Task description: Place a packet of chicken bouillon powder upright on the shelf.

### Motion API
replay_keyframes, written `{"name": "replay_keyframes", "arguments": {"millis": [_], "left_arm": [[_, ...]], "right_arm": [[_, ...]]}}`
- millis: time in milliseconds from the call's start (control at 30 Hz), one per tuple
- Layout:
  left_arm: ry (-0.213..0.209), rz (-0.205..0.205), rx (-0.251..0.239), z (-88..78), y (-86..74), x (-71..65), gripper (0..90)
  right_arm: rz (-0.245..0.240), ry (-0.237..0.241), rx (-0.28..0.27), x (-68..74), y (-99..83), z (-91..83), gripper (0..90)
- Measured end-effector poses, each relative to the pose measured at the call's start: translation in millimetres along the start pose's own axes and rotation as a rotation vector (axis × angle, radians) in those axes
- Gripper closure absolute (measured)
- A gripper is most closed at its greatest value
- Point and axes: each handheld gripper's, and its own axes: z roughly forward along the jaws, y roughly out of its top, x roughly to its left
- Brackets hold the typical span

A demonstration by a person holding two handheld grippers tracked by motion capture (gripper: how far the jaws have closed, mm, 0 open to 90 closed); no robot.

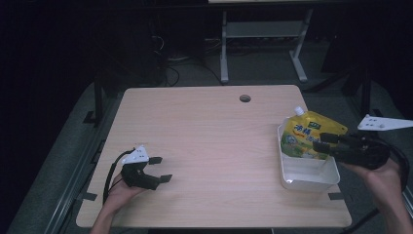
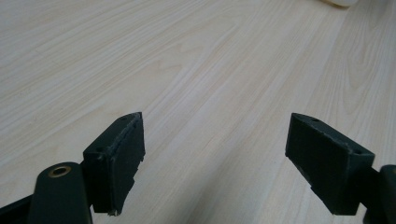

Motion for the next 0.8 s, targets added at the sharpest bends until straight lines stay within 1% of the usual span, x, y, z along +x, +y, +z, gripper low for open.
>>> {"name": "replay_keyframes", "arguments": {"millis": [100,233,400,500,567,800], "left_arm": [[0.000,0.006,0.005,0.5,0.3,0.0,19.4],[0.000,0.000,0.009,1.2,-0.8,0.2,19.4],[-0.006,0.000,0.012,2.2,-1.0,1.1,19.4],[-0.003,0.000,0.014,2.6,-1.1,1.1,19.4],[-0.003,0.007,0.015,2.4,-1.0,0.5,19.4],[-0.004,0.001,0.007,0.2,-1.5,1.1,19.2]], "right_arm": [[-0.009,0.006,0.010,6.5,-5.0,4.0,48.1],[-0.015,0.014,0.025,14.5,-10.9,9.6,46.2],[-0.028,0.041,0.031,26.2,-16.3,18.6,43.2],[-0.038,0.053,0.045,33.3,-17.9,24.3,41.9],[-0.038,0.063,0.047,37.7,-18.2,27.7,41.2],[-0.062,0.089,0.052,56.0,-18.4,43.4,39.0]]}}
